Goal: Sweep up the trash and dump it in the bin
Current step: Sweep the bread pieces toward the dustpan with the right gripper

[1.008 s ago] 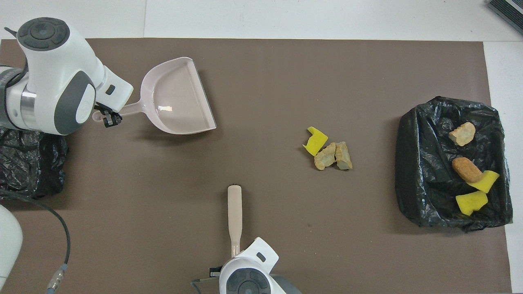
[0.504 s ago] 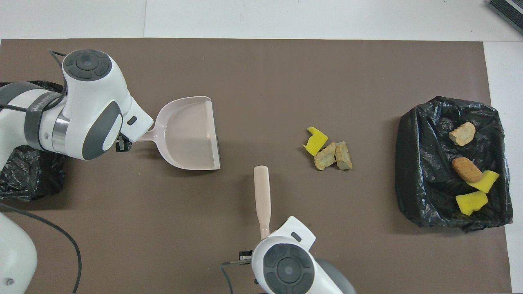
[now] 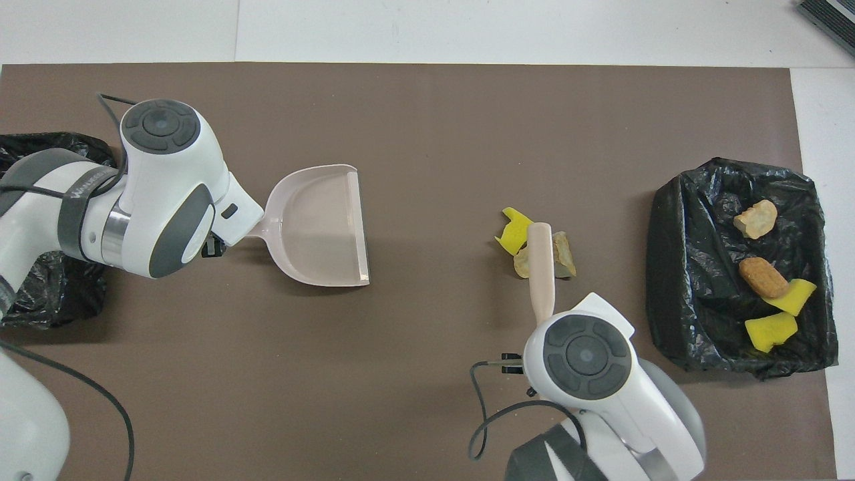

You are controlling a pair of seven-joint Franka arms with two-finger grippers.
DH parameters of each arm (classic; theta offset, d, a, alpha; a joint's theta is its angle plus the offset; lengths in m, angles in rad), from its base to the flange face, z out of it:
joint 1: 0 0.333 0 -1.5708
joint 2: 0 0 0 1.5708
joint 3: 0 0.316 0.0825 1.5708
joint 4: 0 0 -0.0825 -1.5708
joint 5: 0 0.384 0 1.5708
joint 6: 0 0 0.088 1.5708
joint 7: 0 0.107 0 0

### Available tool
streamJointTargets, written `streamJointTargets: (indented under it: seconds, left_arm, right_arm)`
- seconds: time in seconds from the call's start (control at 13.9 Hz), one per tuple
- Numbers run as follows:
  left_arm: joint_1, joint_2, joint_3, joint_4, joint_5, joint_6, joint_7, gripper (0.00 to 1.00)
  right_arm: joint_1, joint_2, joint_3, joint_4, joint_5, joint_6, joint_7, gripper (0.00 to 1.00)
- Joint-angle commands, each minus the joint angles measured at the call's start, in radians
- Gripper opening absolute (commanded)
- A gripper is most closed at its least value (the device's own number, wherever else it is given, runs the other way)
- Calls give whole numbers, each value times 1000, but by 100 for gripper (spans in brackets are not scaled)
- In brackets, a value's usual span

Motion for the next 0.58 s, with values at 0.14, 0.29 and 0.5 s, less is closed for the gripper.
streamJointTargets:
  seconds: [0.14,0.29,0.5]
  left_arm:
    - [-48,-74,11,-104,10,47,-53,0]
    - [-73,-75,12,-104,10,39,-85,0]
    - [-78,-86,12,-120,13,39,-89,0]
  right_arm:
    - [-186,25,18,-12,-54,-11,-170,0]
    - [-229,74,18,-12,-79,0,-282,0]
    - [-275,111,19,-6,-81,32,-363,0]
